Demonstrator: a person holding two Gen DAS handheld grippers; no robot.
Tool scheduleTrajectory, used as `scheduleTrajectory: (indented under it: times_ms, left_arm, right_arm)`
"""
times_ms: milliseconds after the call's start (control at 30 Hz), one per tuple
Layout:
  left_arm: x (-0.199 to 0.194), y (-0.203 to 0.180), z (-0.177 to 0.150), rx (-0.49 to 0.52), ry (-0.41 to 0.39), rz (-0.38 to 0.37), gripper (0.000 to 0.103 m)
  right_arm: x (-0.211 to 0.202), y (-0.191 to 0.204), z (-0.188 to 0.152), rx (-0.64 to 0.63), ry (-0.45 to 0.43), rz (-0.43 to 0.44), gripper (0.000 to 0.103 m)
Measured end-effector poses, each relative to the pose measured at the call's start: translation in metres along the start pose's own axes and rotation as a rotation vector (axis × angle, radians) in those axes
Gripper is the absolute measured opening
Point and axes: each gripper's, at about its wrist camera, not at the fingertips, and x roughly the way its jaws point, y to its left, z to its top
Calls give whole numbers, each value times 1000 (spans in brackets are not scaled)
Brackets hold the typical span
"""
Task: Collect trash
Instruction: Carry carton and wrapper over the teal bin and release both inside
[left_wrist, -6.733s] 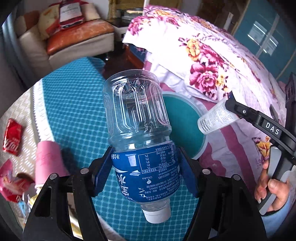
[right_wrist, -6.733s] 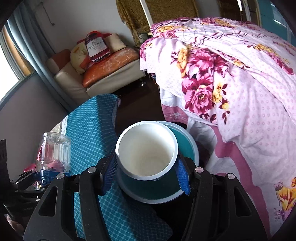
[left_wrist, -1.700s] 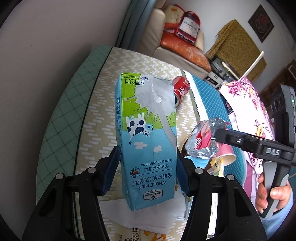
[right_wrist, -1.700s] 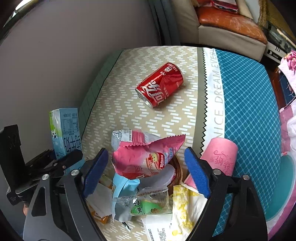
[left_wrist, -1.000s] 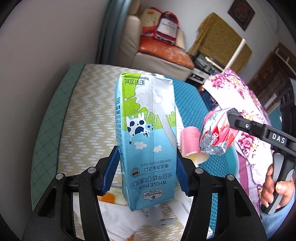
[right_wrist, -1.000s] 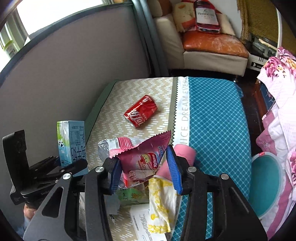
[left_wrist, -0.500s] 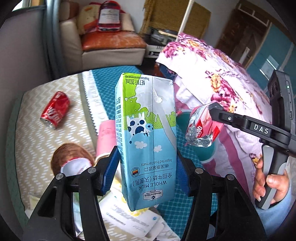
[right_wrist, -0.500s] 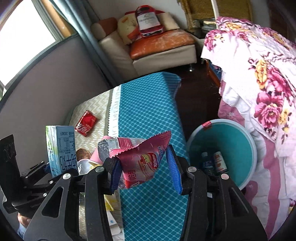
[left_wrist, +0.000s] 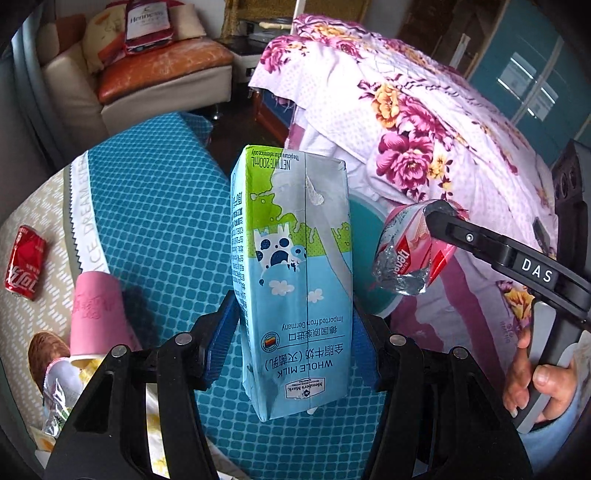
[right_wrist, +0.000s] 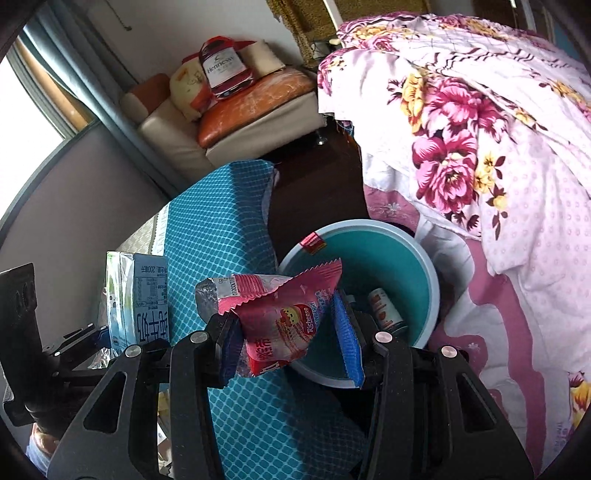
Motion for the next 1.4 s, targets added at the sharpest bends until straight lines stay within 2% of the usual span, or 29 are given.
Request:
scheduleTrajectory:
  times_ms: [333, 733, 767, 833, 900, 1400]
  left_arm:
    - [48, -35, 24, 45, 70, -10, 58]
    - [81, -45, 32, 41, 124, -23, 59]
    - [82, -46, 32, 41, 127, -23, 60]
    - [82, -46, 32, 44, 122, -13, 71]
    - [79, -46, 32, 48, 101, 0, 75]
    - [55, -8, 15, -51, 77, -16, 79]
  right_arm:
    - [6, -49, 3, 72, 3, -28, 43]
    - [16, -63, 6, 86, 22, -45, 43]
    - [17, -63, 6, 86, 23, -46, 43]
    - [18, -63, 6, 85, 27, -46, 43]
    - [20, -62, 7, 82, 30, -48, 43]
    - [33, -51, 9, 66, 62, -71, 44]
